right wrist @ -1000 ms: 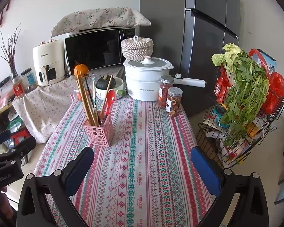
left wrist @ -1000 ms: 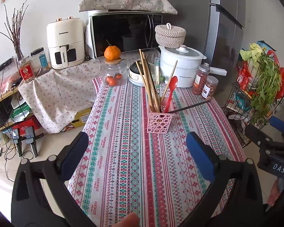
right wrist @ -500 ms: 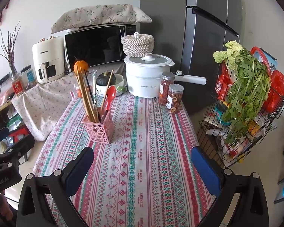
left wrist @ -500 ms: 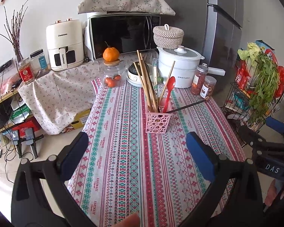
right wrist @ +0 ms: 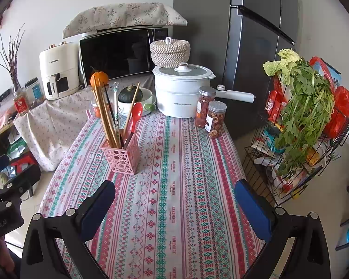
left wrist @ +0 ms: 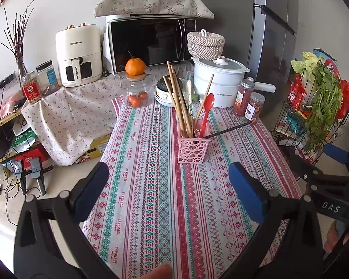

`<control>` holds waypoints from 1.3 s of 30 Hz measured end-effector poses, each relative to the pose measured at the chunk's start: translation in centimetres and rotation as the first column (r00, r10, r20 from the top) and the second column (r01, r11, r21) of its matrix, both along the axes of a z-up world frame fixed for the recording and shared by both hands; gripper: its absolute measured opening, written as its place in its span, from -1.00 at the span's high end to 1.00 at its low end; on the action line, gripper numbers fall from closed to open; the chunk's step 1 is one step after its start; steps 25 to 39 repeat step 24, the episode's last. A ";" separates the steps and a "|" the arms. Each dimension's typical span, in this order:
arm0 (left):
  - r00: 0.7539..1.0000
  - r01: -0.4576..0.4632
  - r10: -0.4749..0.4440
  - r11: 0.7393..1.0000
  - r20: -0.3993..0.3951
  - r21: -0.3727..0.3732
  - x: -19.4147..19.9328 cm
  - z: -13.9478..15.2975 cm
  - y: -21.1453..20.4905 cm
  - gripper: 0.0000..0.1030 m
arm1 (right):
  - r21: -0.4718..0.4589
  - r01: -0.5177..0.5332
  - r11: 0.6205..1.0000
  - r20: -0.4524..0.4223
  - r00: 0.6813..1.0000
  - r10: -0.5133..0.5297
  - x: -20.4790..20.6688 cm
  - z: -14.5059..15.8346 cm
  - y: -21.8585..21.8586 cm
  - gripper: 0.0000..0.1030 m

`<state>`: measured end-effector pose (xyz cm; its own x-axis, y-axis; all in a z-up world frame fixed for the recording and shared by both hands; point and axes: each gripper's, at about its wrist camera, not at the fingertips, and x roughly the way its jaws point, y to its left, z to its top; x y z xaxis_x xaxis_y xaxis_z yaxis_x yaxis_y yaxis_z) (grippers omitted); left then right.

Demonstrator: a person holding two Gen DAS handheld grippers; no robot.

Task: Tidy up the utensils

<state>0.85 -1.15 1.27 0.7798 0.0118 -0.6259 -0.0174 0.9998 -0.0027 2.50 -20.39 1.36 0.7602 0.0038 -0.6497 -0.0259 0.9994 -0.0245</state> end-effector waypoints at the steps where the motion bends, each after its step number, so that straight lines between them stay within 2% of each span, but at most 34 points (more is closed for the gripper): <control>1: 1.000 0.000 0.000 1.000 0.000 0.000 0.0 0.0 0.0 -0.99 | 0.000 0.000 1.000 0.000 1.000 0.000 0.0 0.0 0.0 -1.00; 39: 1.000 0.028 -0.028 1.000 -0.009 -0.011 0.7 -0.7 0.0 -0.99 | -0.002 0.006 1.000 -0.004 1.000 -0.006 0.0 -0.4 -0.4 -1.00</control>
